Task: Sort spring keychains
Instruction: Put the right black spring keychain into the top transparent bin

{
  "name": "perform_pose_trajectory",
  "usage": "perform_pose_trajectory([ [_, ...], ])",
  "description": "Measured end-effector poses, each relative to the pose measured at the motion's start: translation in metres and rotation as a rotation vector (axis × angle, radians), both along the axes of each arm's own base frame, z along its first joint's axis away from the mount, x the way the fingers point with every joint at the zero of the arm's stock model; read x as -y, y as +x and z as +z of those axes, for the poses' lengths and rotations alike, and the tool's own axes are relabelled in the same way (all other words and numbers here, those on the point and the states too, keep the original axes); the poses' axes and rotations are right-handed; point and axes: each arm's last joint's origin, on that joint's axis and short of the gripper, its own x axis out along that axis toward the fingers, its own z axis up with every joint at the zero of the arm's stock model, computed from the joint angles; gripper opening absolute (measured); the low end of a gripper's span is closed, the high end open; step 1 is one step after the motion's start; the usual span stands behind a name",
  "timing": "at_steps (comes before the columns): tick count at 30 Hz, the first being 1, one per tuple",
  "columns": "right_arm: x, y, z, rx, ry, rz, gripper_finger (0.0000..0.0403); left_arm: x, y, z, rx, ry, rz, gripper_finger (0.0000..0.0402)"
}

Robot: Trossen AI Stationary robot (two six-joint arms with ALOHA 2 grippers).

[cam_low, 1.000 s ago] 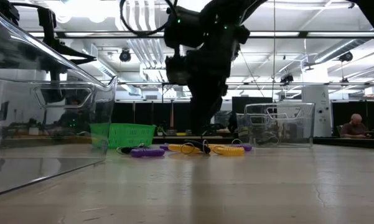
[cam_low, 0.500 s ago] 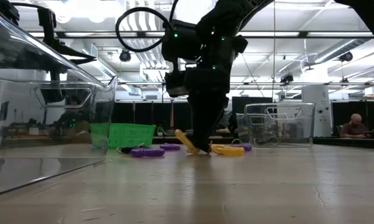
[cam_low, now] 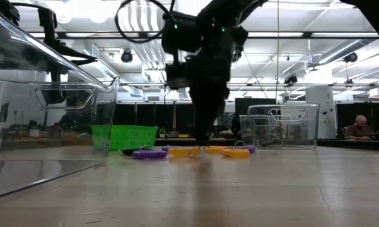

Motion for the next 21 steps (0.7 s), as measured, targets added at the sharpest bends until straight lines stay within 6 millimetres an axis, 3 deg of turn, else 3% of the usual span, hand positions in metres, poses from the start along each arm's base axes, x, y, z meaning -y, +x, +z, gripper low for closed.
perform_pose_trajectory([
  [12, 0.004, 0.015, 0.053, 0.076, -0.01, 0.015, 0.0018, 0.0, 0.0, 0.0, 0.0, 0.0, 0.0, 0.0],
  [21, 0.015, 0.013, 0.084, 0.064, -0.01, -0.017, 0.0018, 0.0, 0.0, 0.0, 0.001, -0.004, 0.0, 0.0],
])
